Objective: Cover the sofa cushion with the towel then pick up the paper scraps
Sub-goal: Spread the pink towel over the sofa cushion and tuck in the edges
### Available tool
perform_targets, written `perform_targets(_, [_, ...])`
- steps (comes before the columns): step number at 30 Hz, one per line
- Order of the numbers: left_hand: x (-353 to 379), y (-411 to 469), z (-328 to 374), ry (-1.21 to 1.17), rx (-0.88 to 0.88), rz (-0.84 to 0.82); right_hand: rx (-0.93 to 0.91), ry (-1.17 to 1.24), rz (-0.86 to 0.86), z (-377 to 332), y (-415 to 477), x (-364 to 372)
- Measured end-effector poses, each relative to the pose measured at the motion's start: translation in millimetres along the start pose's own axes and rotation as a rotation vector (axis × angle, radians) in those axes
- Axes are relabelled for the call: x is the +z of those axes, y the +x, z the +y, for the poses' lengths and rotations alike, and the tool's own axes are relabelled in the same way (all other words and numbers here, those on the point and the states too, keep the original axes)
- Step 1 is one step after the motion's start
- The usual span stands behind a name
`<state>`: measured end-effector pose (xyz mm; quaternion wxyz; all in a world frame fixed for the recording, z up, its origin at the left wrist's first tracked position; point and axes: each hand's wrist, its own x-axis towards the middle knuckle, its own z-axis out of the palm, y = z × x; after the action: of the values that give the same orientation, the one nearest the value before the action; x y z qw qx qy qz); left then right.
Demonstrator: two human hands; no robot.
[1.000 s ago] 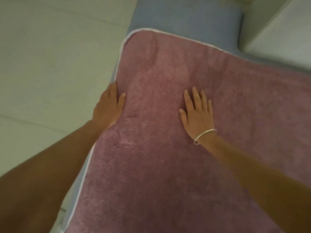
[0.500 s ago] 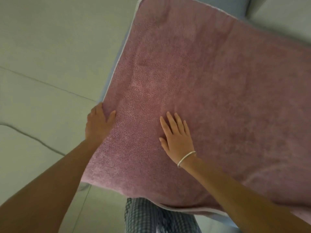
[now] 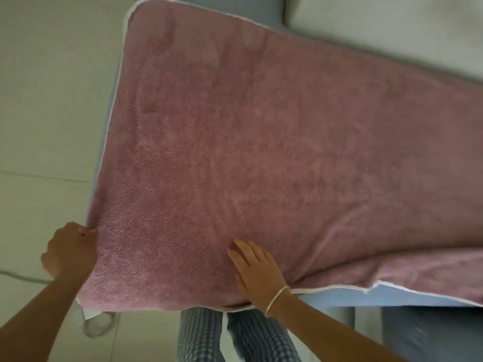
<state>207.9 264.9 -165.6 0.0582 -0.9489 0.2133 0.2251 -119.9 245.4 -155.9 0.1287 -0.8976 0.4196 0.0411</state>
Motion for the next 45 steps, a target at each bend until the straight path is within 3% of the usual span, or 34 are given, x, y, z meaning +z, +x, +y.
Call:
perform_targets(3, [9, -12, 8, 0.002, 0.033, 0.089, 0.061, -0.005, 0.0, 26, -24, -8])
perform_targets(5, [12, -33, 26, 0.007, 0.21, 0.192, 0.095, -0.04, -0.006, 49, -43, -13])
perform_targets(7, [21, -69, 57, -0.027, 0.547, 0.234, 0.132, -0.074, 0.017, 78, -66, -16])
perform_targets(10, [53, -129, 99, -0.038, 1.028, 0.17, 0.15, -0.12, 0.025, 118, -98, -20])
perform_targets(13, [95, -206, 131, 0.0, 1.375, 0.064, 0.118, -0.178, -0.011, 151, -131, -18])
perform_targets(16, [135, -271, 141, 0.073, 1.604, -0.035, 0.041, -0.216, 0.04, 169, -149, -7])
perform_targets(20, [169, -312, 147, 0.188, 1.644, 0.01, -0.028, -0.218, 0.219, 187, -149, 5])
perform_targets(22, [174, -319, 150, 0.251, 1.622, 0.109, -0.049, -0.221, 0.283, 191, -143, 7])
perform_targets(26, [172, -323, 164, 0.295, 1.642, 0.27, 0.007, -0.115, 0.271, 193, -138, -4])
perform_targets(31, [164, -335, 156, 0.473, 1.72, -0.014, 0.058, 0.025, 0.017, 180, -170, -7])
perform_targets(34, [173, -350, 148, 0.532, 1.683, -0.079, 0.121, 0.103, -0.186, 179, -206, 6])
perform_targets(39, [185, -373, 177, 0.405, 1.628, -0.061, 0.218, 0.067, 0.101, 216, -221, 2])
perform_targets(41, [188, -383, 190, 0.395, 1.652, -0.043, 0.392, 0.095, 0.17, 236, -226, 1])
perform_targets(42, [191, -387, 196, 0.383, 1.661, -0.036, 0.568, 0.179, 0.2, 242, -229, -3])
perform_targets(45, [200, -402, 213, 0.343, 1.685, -0.036, 1.327, 0.663, 0.316, 266, -234, -9])
